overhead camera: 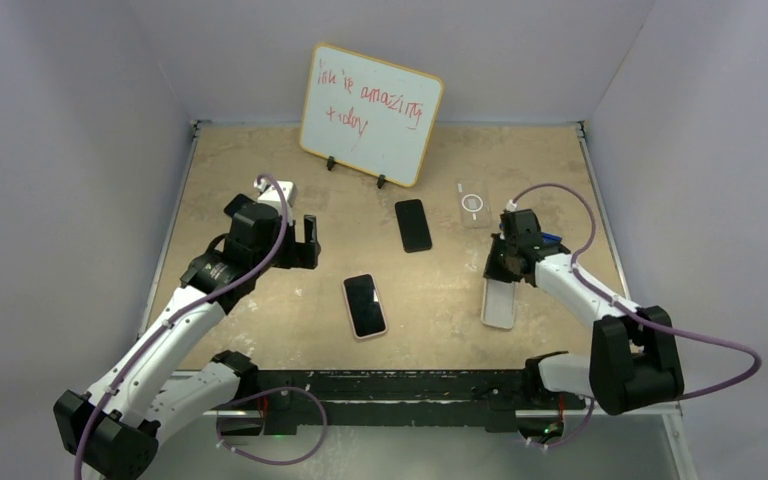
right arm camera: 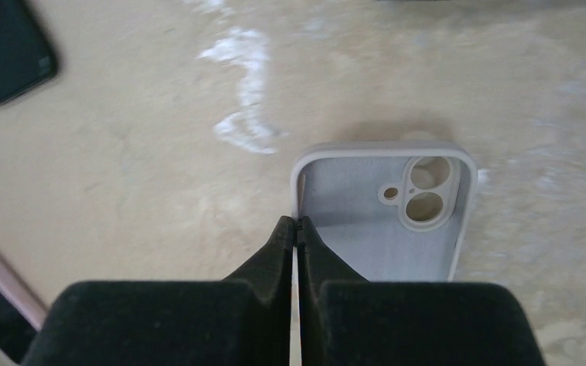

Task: Put the phone into the phone case

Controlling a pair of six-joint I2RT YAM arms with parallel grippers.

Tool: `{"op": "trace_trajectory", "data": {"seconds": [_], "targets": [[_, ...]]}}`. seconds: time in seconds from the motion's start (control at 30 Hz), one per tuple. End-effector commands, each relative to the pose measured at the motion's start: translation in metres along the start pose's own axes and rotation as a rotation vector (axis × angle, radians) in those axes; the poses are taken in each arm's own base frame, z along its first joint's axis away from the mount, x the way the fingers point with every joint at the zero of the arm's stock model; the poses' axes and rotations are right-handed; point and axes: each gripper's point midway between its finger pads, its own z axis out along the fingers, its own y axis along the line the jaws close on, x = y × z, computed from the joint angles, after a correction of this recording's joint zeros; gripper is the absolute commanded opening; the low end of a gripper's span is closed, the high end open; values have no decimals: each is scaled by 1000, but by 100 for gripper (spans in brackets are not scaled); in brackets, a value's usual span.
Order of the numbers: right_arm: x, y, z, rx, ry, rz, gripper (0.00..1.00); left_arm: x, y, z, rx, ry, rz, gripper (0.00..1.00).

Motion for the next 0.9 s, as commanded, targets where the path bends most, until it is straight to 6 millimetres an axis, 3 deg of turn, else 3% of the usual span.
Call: {"op": "trace_trajectory", "data": {"seconds": [0.0,0.43,0.57,0.67,0.7,0.87], "targets": [[8,56,-11,-175,-6,-45,0,-8,0,2,1,-36,9,88],[47,172,6,-310,63,-151,0,-7,1,3,-7,-33,7,88],[47,193,12,-301,53,-173,0,-6,1,5,-6,-25,10,88],[46,197,18,-286,53,-190,0,-6,0,5,-6,-23,12,88],[46,198,19,-284,56,-200,2,-6,1,5,-7,-25,12,88],[33,204,13,-276,23,-245,36,-8,2,2,-13,-37,9,88]]}}
